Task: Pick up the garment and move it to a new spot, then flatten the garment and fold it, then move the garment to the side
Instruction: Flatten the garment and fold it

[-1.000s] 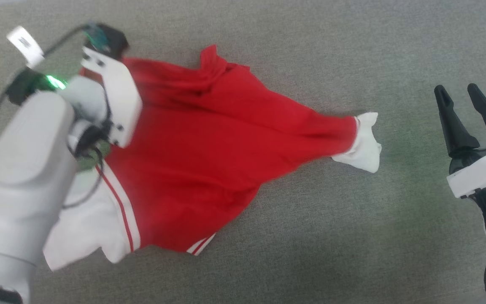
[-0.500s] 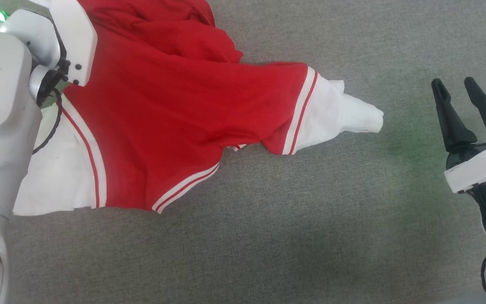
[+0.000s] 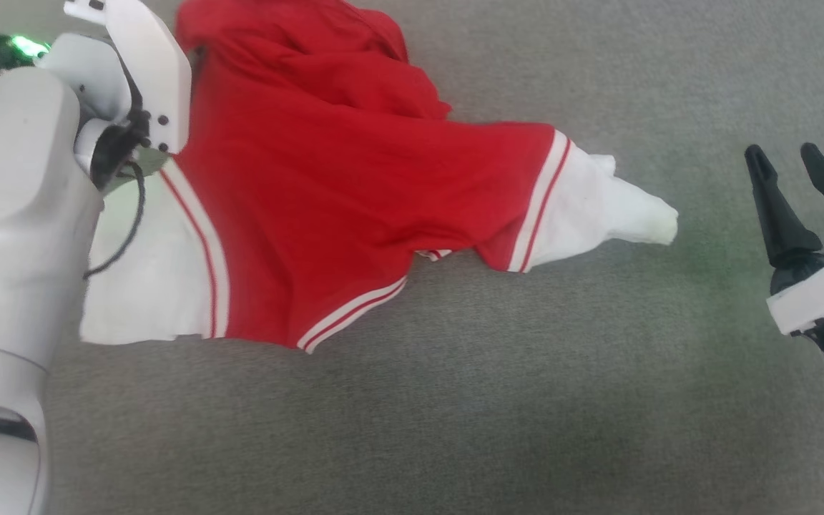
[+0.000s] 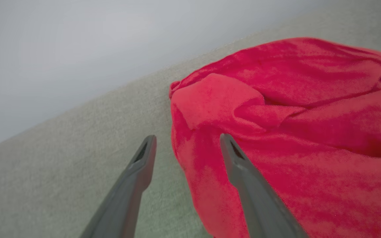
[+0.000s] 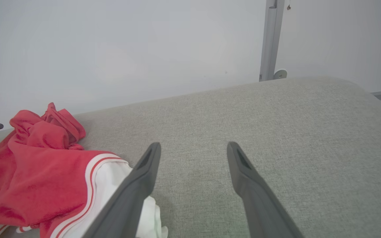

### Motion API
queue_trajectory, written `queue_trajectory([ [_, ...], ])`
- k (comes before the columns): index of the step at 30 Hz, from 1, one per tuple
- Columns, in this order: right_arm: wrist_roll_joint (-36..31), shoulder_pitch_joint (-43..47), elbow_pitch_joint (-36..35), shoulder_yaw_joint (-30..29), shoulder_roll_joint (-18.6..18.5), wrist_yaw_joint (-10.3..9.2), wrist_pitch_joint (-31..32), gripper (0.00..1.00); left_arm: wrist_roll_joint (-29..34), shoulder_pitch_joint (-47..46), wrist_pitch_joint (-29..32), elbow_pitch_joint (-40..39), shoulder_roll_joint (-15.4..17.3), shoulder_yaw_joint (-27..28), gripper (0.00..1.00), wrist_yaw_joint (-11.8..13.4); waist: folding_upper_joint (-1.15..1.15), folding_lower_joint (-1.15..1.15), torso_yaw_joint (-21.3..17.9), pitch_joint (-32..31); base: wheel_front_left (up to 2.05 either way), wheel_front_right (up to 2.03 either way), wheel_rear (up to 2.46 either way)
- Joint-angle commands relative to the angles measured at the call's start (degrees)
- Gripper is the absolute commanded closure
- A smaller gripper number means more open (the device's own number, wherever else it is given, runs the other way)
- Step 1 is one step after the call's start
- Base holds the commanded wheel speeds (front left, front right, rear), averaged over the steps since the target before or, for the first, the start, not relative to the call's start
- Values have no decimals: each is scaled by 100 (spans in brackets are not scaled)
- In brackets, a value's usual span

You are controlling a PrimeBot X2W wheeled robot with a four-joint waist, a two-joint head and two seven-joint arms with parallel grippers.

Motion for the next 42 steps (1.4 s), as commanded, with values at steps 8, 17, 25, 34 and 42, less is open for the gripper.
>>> queue_trajectory([
  [8, -152, 266, -124, -248, -36, -1, 138, 0, -526, 564, 776, -535, 152, -132, 0, -27, 0, 0, 481, -450, 0, 0, 0],
  [17, -283, 478, -398, -496, 69, -2, 362, 0, -990, 1743, 1796, -2052, 424, -79, 0, 436, 0, 0, 803, -706, 0, 0, 0],
  [25, -292, 554, -564, -599, 148, -1, 489, 0, -1255, 2875, 2548, -3546, 902, 70, 0, 1240, 0, 0, 952, -748, 0, 0, 0],
  [34, -234, 437, -648, -526, 151, -1, 607, 0, -1484, 3498, 2542, -3902, 967, 246, 0, 1644, 0, 0, 905, -625, 0, 0, 0],
  [42, -151, 409, -564, -438, 108, -1, 803, 0, -1559, 3525, 2288, -3127, 809, 282, 34, 1562, 0, 0, 787, -530, 0, 0, 0],
])
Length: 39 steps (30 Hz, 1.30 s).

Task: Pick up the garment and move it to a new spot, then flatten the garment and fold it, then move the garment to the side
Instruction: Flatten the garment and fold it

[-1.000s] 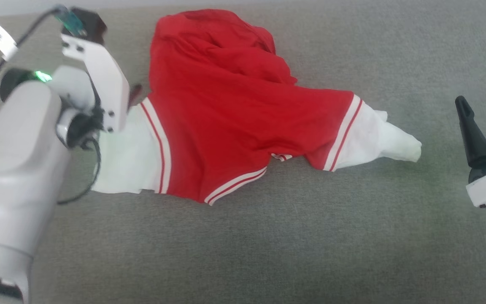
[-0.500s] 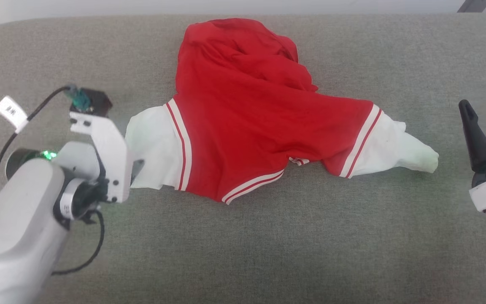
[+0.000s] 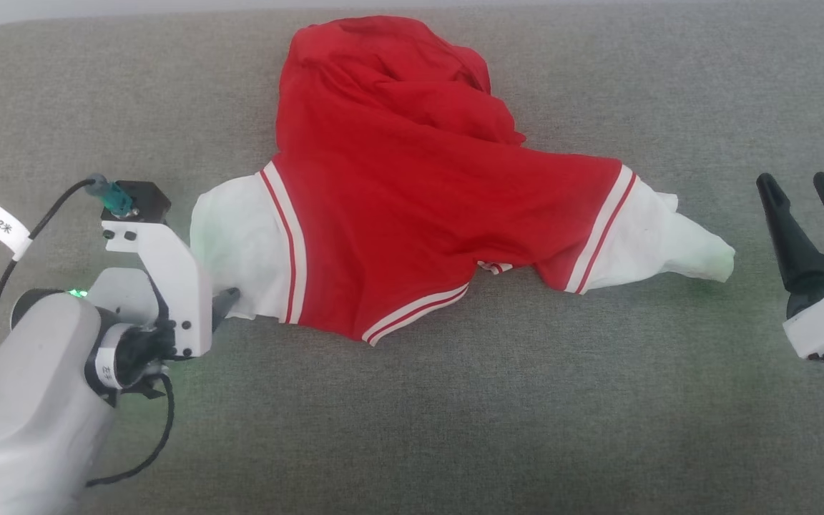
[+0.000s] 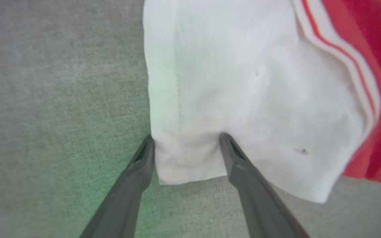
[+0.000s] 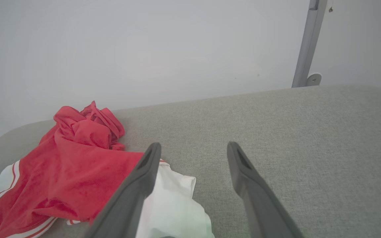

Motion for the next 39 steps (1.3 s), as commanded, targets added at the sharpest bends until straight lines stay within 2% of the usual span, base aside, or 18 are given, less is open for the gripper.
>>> queue_trajectory([
  [1, 38, -19, 1, 11, -9, 0, 8, 0, 9, 144, 42, 232, -27, -85, 100, 10, -1, 0, -7, 0, 0, 0, 0],
  [4, 69, 29, 39, 14, -19, 0, 132, 0, -13, 234, 246, 518, 19, -204, 100, -88, -1, 0, -16, -10, 0, 0, 0],
  [8, 182, 98, 64, 33, -94, 0, 431, 0, 69, 182, 202, 598, 180, -240, 100, -212, -1, 0, 11, -34, 0, 0, 0],
  [18, 453, 191, 82, 265, -302, 0, 1446, 0, 342, 2, -186, 544, 547, -105, 100, -60, -1, 0, 210, -54, 0, 0, 0],
  [26, 395, -144, 381, 532, -557, -1, 2098, 0, 250, -137, -229, 477, 297, -158, 100, -88, -1, 0, 441, 64, 0, 0, 0],
  [33, 214, -479, 1064, 905, -824, -1, 2807, 0, 285, -263, -261, 414, 30, -307, 100, -112, -1, 0, 650, 222, 0, 0, 0],
  [38, 301, -616, 1523, 1286, -860, 0, 3121, 0, 256, -335, -324, 419, -107, -346, 100, -163, -1, 0, 728, 287, 0, 0, 0],
  [39, 317, -635, 1616, 1368, -865, 0, 3161, 5, 243, -356, -337, 430, -143, -349, 100, -167, -1, 0, 743, 298, 0, 0, 0],
])
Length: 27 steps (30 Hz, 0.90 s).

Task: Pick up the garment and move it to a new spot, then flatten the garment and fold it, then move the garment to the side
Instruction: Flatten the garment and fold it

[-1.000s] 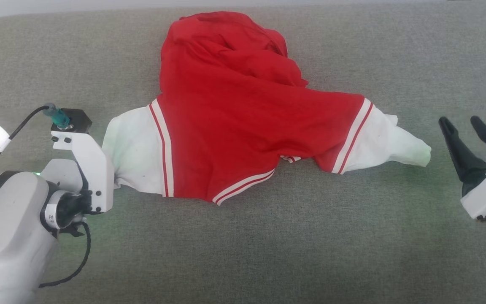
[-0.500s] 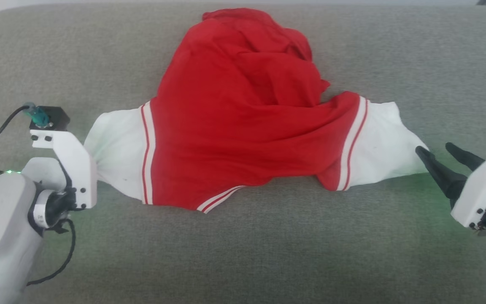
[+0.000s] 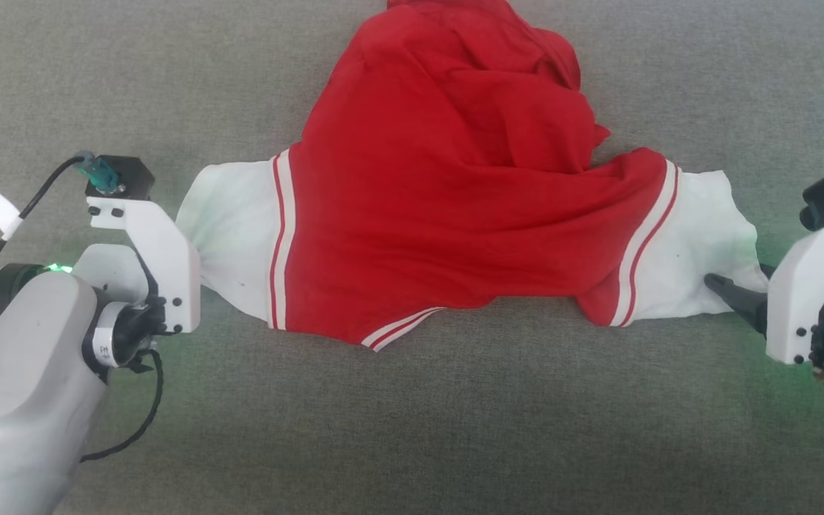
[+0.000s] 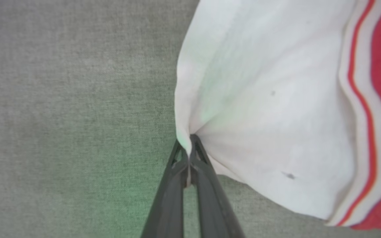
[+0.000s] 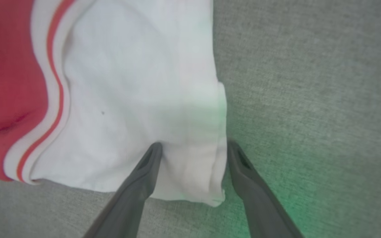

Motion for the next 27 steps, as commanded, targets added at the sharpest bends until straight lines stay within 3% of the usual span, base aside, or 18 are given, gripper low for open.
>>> queue_trajectory([
  [1, 35, 115, 258, 209, 109, 0, 118, 58, -34, 50, 6, 65, -194, -123, 100, -63, 0, 0, 24, 20, 0, 0, 0],
  [2, 88, 88, 355, 292, 106, 0, 165, 100, -20, 28, -7, 80, -213, -136, 100, -73, 0, 0, 31, 23, 0, 0, 0],
  [9, 568, -304, 451, 352, -16, 0, 53, 100, -140, -146, -16, 35, -179, -36, 100, -123, 0, 0, -15, -137, 0, 0, 0],
  [16, 853, -806, 257, 35, -59, 0, -118, 100, -311, -466, 233, -483, -21, 239, 100, 83, 0, 0, -208, -644, 0, 0, 0],
  [22, 764, -1365, 81, -149, 181, 0, -164, 100, -335, -885, 402, -877, 87, 361, 100, 101, 0, 0, -420, -1187, 0, 0, 0],
  [27, 625, -2042, 102, -418, 656, 0, -278, 100, -352, -1385, 470, -1002, 215, 511, 100, 67, 0, 0, -636, -1713, 0, 0, 0],
])
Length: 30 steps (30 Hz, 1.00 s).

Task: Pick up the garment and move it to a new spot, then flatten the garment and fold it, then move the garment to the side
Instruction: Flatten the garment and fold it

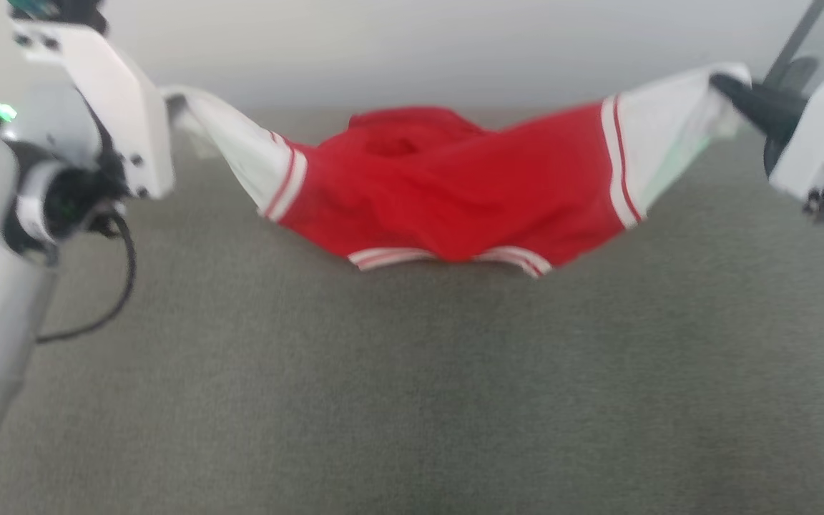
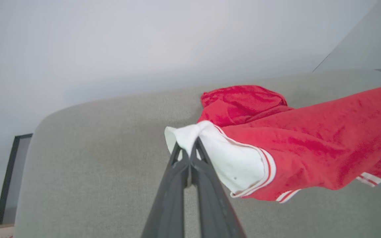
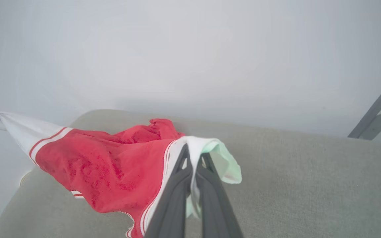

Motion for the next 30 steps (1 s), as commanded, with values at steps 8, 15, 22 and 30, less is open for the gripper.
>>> queue_trajectory([
  [8, -459, -899, 181, -242, 441, 0, -382, 100, 68, -844, -154, 205, 60, 218, 100, -92, 0, 0, -372, -652, 0, 0, 0],
  [15, -614, -1500, 505, -327, 651, 0, -640, 100, 143, -1288, -331, 502, 23, 216, 100, -258, 0, 0, -463, -711, 0, 0, 0],
  [22, -635, -1873, 949, -187, 610, 0, -930, 100, 209, -1512, -623, 861, -79, 159, 100, -455, 0, 0, -455, -600, 0, 0, 0],
  [30, -842, -2460, 1682, 292, 313, 0, -2201, 100, 439, -2102, -1570, 1500, -389, 179, 100, -625, 0, 0, -404, 7, 0, 0, 0],
])
